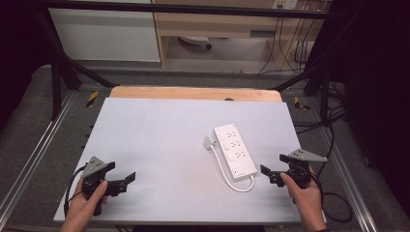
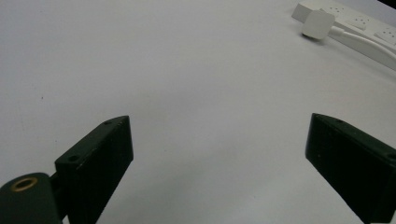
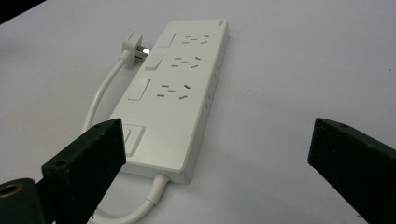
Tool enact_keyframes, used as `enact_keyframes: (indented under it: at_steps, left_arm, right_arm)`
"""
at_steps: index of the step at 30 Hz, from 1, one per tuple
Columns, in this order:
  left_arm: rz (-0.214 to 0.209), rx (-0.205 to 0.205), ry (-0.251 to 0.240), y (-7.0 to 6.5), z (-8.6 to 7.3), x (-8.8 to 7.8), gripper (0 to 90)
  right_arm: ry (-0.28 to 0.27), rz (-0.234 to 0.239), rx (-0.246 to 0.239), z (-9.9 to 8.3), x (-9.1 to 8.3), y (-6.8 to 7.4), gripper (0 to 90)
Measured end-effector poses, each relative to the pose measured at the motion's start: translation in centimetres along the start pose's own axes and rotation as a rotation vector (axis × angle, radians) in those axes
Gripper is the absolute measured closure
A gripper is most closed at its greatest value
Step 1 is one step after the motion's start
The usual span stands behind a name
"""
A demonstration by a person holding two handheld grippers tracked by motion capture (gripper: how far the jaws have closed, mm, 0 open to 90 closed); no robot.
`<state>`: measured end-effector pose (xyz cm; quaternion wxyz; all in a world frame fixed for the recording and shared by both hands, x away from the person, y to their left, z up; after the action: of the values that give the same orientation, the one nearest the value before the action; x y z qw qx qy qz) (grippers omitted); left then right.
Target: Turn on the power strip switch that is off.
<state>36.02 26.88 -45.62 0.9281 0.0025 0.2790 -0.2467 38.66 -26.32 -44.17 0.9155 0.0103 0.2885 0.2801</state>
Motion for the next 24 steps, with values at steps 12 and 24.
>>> enact_keyframes:
  at_steps: [12, 24]
  left_arm:
    - [0.009, 0.002, 0.009, 0.1, -0.3, -0.3, 8.1]
    - [0.006, 0.008, 0.009, 0.0, -0.3, -0.2, 8.0]
  right_arm:
    - [-0.024, 0.008, -0.014, 1.8, -0.2, 1.0, 4.0]
    - [-0.038, 0.001, -0.006, 3.0, 0.2, 0.9, 4.4]
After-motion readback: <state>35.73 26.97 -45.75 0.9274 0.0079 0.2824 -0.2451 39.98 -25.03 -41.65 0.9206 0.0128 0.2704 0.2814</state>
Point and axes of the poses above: each handheld gripper's, and its own axes: x roughly forward along the jaws, z roughly out of its top, y roughly to its left, the point moved 5 cm from there along x, roughly forward along the jaws, and after that the axes turned 1 degree about z, right-handed, at the moved point
